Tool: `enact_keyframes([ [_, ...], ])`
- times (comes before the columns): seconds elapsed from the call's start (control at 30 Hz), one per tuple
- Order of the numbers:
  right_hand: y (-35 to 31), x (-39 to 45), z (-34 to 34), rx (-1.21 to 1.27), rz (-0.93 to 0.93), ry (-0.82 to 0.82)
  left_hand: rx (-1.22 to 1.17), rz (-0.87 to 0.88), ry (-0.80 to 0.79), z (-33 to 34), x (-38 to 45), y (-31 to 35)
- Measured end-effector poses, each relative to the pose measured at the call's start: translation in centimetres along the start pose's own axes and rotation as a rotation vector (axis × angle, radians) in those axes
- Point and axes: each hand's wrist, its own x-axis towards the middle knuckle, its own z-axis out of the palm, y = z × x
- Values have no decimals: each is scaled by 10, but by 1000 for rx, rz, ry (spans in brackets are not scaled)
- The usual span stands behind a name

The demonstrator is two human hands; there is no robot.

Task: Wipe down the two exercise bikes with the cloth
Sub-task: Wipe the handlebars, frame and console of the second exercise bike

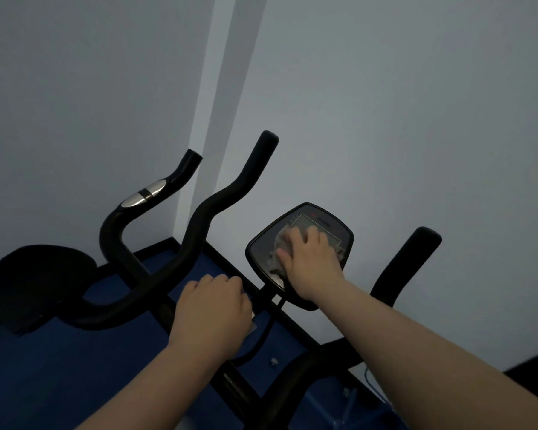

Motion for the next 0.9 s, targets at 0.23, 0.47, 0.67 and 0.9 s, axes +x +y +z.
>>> enact_keyframes([
  [0.23, 7, -14, -1, -108, 77, -158, 28, 14, -17, 4, 3, 1],
  [0.47, 13, -17, 3, -216, -124, -381, 18, 30, 6, 4, 2, -1],
  [0.67, -15, 18, 1, -71, 0, -349, -15, -27, 39, 5, 2, 0],
  [0.9, -12, -37, -3, -59, -45, -564, -5, -3, 18, 0, 2, -1],
])
